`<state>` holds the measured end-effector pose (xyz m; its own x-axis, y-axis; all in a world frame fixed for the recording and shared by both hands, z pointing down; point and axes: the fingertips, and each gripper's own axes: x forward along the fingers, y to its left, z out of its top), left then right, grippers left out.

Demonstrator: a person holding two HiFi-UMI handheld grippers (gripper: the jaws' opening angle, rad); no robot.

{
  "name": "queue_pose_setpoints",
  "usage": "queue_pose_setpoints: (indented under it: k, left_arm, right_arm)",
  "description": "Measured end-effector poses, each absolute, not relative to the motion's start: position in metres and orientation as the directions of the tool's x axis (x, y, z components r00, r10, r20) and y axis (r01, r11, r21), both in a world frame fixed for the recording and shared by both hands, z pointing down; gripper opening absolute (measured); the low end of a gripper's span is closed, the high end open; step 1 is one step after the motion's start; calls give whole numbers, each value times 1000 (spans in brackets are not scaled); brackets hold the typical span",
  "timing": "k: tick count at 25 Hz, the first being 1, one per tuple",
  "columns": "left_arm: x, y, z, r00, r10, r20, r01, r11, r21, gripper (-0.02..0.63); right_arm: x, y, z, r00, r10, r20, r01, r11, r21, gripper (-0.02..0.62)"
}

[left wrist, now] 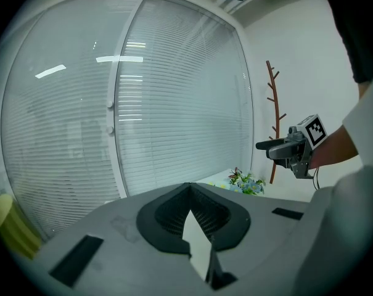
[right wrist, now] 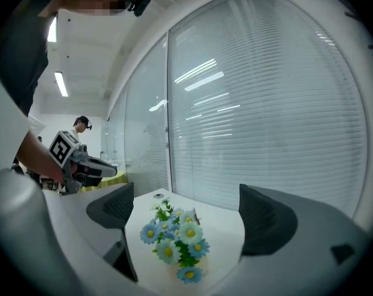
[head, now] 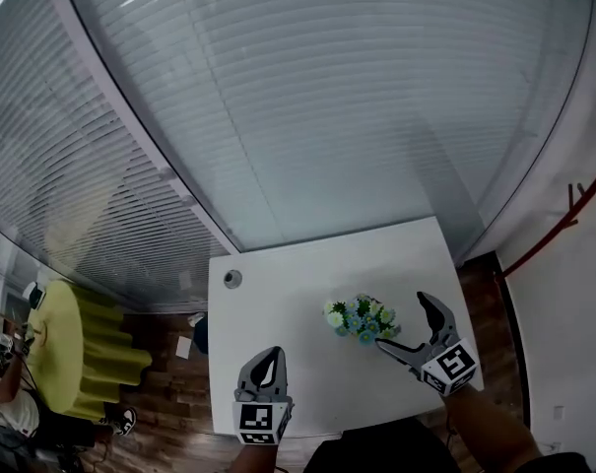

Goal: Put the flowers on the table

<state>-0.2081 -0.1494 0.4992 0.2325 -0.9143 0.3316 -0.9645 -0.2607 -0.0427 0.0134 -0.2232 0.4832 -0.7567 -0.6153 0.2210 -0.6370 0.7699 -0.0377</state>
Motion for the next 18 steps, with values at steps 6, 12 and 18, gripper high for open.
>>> queue_pose_setpoints:
  k: [6, 12, 18]
  left_arm:
    - [-211, -173, 576, 223, -929, 294, -960, -261, -99, 0]
    - [-216, -191, 558, 226, -939, 259, -958, -262, -116, 0]
    - [-215, -198, 556, 235, -939, 253, -950, -276, -143, 0]
  right_arm:
    - [19, -240, 563, -754, -640, 150, -653, 755, -64, 540]
    - [7, -246, 552, -793, -596, 128, -607, 791, -78, 540]
    - [9, -254, 556, -794, -596, 119, -606, 791, -82, 540]
